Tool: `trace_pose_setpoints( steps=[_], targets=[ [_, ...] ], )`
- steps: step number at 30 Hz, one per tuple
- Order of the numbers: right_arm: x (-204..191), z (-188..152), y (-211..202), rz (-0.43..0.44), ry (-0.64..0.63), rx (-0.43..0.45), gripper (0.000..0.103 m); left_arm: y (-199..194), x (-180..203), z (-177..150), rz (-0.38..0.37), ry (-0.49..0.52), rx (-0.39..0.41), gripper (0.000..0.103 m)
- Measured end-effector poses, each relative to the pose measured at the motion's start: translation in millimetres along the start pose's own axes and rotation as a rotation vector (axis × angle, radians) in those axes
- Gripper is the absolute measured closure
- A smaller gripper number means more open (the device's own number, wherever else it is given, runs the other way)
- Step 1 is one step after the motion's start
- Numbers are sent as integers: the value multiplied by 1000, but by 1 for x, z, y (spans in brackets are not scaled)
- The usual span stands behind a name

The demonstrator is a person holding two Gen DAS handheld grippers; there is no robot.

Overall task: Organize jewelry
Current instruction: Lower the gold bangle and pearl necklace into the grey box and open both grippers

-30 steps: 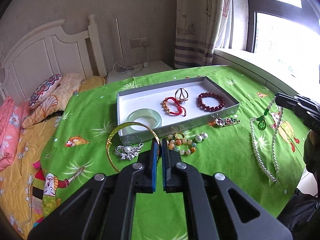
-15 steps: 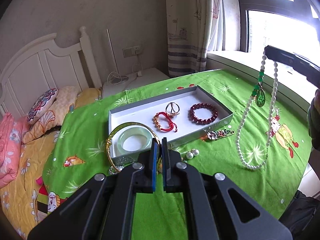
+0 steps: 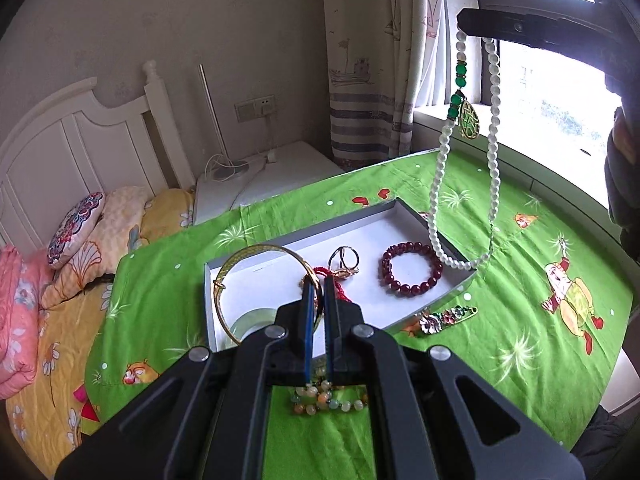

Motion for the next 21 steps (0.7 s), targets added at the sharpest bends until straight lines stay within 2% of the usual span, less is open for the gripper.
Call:
trace_pose_setpoints(
  steps=[6, 13, 17, 21],
  targets=[
    [7, 3, 42, 16, 34, -55, 95, 46, -11, 11, 11, -14, -75, 99],
    [-4, -6, 81, 45, 50, -121, 95, 99, -26, 10, 17, -60, -162, 99],
    [-13, -27, 113, 63, 42, -211, 95, 120, -34, 6, 9, -98, -195, 99],
    [-20, -62, 150, 56, 30, -325, 95, 138, -36, -1, 23, -101, -225, 98]
  ],
)
Point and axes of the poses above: each gripper's, at about its wrist camera, not at the fingertips, and y roughly the way its jaws point, x to its right, z to its top, the point moved 7 cm from there along y, roughly the way its jaws point, and after that the axes turned 9 degrees about -x, right-handed, at the moved point
